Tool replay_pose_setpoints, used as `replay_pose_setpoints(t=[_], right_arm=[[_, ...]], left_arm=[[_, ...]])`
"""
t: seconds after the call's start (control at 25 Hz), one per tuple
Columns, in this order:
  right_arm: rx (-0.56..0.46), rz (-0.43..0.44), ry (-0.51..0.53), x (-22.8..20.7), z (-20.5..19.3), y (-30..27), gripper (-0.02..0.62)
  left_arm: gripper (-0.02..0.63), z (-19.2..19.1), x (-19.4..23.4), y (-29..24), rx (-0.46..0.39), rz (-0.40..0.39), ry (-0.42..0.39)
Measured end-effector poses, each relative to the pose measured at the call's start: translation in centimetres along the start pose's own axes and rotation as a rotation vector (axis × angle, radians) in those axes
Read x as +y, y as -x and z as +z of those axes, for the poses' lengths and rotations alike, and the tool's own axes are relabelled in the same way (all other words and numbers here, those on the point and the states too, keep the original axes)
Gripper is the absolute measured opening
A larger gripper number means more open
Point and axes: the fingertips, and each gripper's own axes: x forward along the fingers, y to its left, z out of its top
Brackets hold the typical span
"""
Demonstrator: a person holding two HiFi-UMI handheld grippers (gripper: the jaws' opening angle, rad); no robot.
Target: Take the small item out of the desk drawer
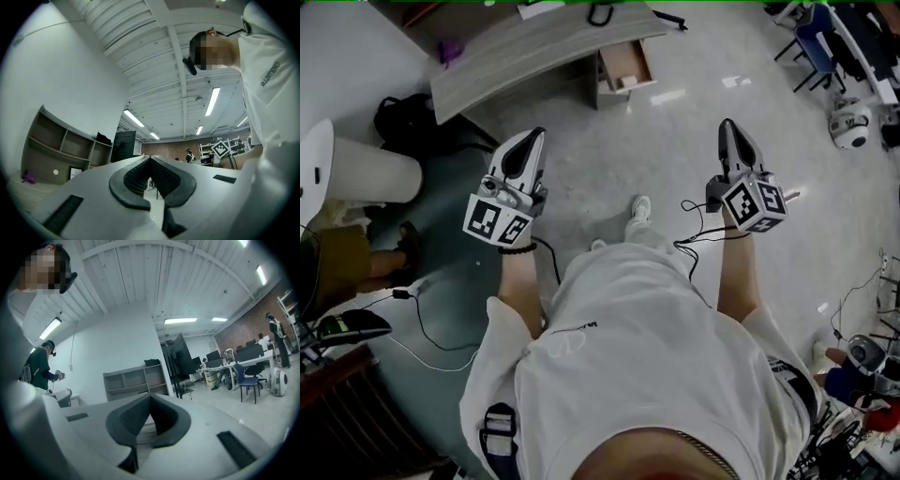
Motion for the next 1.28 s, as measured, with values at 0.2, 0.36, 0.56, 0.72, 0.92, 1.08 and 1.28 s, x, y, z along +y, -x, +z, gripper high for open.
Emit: replay_pose_setpoints(t=[0.2, 0.36, 0.56, 0.72, 0.92, 1.08, 1.28], right_arm=[[-0.002, 0.020, -0.006, -3.6, 1.4, -4.4, 0.000], [0.005, 0.038, -0.011, -7.3, 2.2, -7.7, 0.000], [0.027, 0.071, -0.034, -11.7, 2.8, -11.6, 0.000], [0.025, 0.098, -0.055, -14.9, 3.4, -14.3, 0.000], [0.061, 0.109, -0.061, -17.8, 2.2, -16.5, 0.000], [0.081, 0.119, -0.060, -18.0, 1.5, -18.7, 0.000], [0.095, 0.138, -0.048, -17.8, 1.4, -20.3, 0.000]], left_arm=[[-0.002, -1.0, 1.4, -5.2, 0.010, 0.004, -0.014], [-0.002, -1.9, 2.1, -10.1, 0.012, 0.012, -0.031], [-0.002, -3.5, 2.7, -15.5, 0.026, 0.039, -0.042], [-0.001, -4.6, 2.7, -18.8, 0.033, 0.066, -0.062], [-0.002, -6.2, 2.9, -21.0, 0.065, 0.100, -0.072], [-0.002, -6.6, 4.4, -21.2, 0.074, 0.123, -0.064], [-0.002, -7.0, 5.9, -22.0, 0.072, 0.139, -0.058]])
